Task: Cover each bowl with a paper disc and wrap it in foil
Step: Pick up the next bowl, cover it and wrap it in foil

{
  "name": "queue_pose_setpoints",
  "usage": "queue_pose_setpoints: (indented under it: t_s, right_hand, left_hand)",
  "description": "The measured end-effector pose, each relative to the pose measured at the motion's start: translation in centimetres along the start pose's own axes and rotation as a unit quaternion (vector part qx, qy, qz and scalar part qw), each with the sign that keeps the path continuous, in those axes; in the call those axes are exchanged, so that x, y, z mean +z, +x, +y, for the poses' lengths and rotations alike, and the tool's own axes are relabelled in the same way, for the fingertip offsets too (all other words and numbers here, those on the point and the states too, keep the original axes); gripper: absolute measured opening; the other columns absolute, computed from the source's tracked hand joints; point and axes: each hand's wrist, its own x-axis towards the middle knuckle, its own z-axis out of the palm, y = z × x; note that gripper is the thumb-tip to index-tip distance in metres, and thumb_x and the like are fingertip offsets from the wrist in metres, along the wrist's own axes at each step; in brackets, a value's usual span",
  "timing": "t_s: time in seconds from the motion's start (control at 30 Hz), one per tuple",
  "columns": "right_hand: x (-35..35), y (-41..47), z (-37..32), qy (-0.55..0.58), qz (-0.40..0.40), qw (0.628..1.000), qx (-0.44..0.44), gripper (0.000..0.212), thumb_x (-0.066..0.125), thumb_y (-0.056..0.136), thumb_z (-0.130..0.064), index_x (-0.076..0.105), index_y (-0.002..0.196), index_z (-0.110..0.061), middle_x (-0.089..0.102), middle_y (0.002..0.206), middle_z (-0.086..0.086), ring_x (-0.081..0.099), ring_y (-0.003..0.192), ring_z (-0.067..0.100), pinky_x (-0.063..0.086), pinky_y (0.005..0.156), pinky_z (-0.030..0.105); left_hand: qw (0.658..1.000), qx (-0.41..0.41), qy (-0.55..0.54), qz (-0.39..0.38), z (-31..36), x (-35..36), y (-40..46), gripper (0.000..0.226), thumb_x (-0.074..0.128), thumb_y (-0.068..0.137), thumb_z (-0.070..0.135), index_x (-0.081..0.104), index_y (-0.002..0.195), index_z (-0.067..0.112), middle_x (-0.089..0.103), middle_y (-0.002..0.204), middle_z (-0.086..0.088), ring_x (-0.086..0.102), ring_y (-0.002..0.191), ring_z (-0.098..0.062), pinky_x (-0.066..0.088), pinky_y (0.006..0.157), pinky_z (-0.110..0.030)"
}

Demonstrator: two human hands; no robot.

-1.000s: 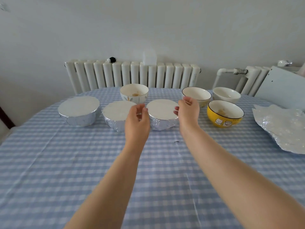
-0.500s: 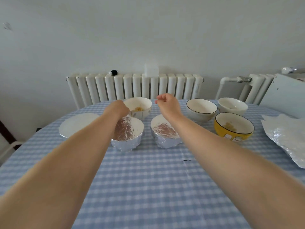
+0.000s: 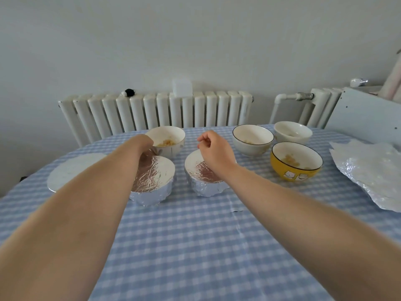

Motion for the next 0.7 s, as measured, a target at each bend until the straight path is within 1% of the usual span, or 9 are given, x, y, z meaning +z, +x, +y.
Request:
queue_pose_setpoints:
  t_s: [0.1,0.17,0.23,0.33,0.43,0.5,0.57,0.63,0.7]
  right_hand:
    - [-0.2,-0.6,0.8,-0.029,0.005,0.999,-0.016,0.016,0.046,0.095,-0.021,0.058,0.097,-0.031,0.069,0.095,-0.012,0.061,0.095,0.011,0.042,0.093,0.033]
    - [-0.6,-1.0,1.2,-0.059,0.028,0.997,-0.042,0.018,0.045,0.097,-0.018,0.061,0.101,-0.025,0.07,0.094,-0.01,0.059,0.096,0.013,0.026,0.096,0.026]
    - [-1.3,-1.1,1.4,-0.076,0.057,0.994,-0.062,0.018,0.046,0.098,-0.017,0.062,0.103,-0.023,0.07,0.093,-0.009,0.059,0.095,0.013,0.021,0.094,0.022]
    - [-2.5,-1.2,1.5,-0.061,0.078,0.994,-0.046,0.018,0.046,0.099,-0.018,0.062,0.106,-0.021,0.07,0.097,-0.01,0.061,0.096,0.012,0.026,0.096,0.025]
    - [-3.8,-1.3,1.3,0.016,0.084,0.996,-0.005,0.021,0.047,0.101,-0.023,0.061,0.115,-0.018,0.067,0.111,-0.007,0.058,0.099,0.009,0.043,0.096,0.032]
    - [-5.0,-1.5,0.6,0.094,0.066,0.993,0.034,0.03,0.046,0.102,-0.032,0.058,0.126,-0.017,0.062,0.124,-0.004,0.056,0.103,0.007,0.046,0.09,0.03]
    - [-6.4,-1.8,-0.3,0.205,0.042,0.974,0.085,0.041,0.045,0.101,-0.044,0.052,0.133,-0.019,0.058,0.123,-0.009,0.06,0.108,0.012,0.05,0.093,0.034]
    - [-8.0,-2.5,-0.8,0.299,0.024,0.945,0.126,0.05,0.039,0.102,-0.052,0.044,0.14,-0.02,0.054,0.115,-0.013,0.065,0.106,0.021,0.054,0.093,0.038]
    - [-9.4,-3.7,-0.7,0.336,0.013,0.932,0.136,0.053,0.03,0.101,-0.058,0.04,0.143,-0.026,0.053,0.12,-0.011,0.068,0.102,0.027,0.056,0.089,0.041]
  left_hand:
    - [0.998,0.029,-0.048,0.033,-0.5,0.6,0.2,0.028,0.039,0.098,0.015,0.055,0.112,-0.003,0.069,0.089,-0.019,0.052,0.064,-0.025,0.039,0.05,-0.026]
    - [0.995,0.056,-0.063,0.06,-0.3,1.0,0.2,0.021,0.039,0.098,0.011,0.05,0.111,-0.001,0.067,0.071,-0.019,0.057,0.058,-0.026,0.044,0.047,-0.027]
    - [0.991,0.087,-0.063,0.083,0.3,0.9,-0.4,0.017,0.039,0.097,0.007,0.048,0.107,-0.003,0.065,0.054,-0.015,0.062,0.046,-0.022,0.053,0.053,-0.033]
    - [0.986,0.124,-0.063,0.091,1.7,0.2,-1.7,0.02,0.04,0.098,0.006,0.046,0.087,-0.009,0.063,0.046,-0.01,0.064,0.052,-0.02,0.054,0.073,-0.031]
    - [0.983,0.149,-0.056,0.092,3.4,-0.4,-4.3,0.018,0.041,0.099,0.008,0.047,0.086,-0.002,0.064,0.048,-0.01,0.064,0.046,-0.017,0.052,0.058,-0.024]
    - [0.979,0.18,-0.021,0.092,4.6,-0.2,-6.8,0.018,0.04,0.097,0.009,0.051,0.098,-0.006,0.065,0.049,-0.01,0.063,0.039,-0.012,0.046,0.044,-0.018]
    - [0.973,0.214,0.027,0.086,5.5,0.5,-9.3,0.02,0.039,0.095,0.007,0.052,0.099,-0.007,0.064,0.046,-0.008,0.061,0.038,-0.008,0.04,0.036,-0.014]
    - [0.966,0.247,0.052,0.059,6.1,1.9,-11.7,0.024,0.038,0.092,0.006,0.052,0.104,-0.01,0.069,0.057,-0.013,0.068,0.049,-0.011,0.039,0.035,-0.011]
    - [0.96,0.271,0.063,0.019,6.5,3.4,-13.7,0.027,0.039,0.091,0.006,0.053,0.106,-0.011,0.073,0.07,-0.017,0.074,0.067,-0.018,0.045,0.043,-0.014]
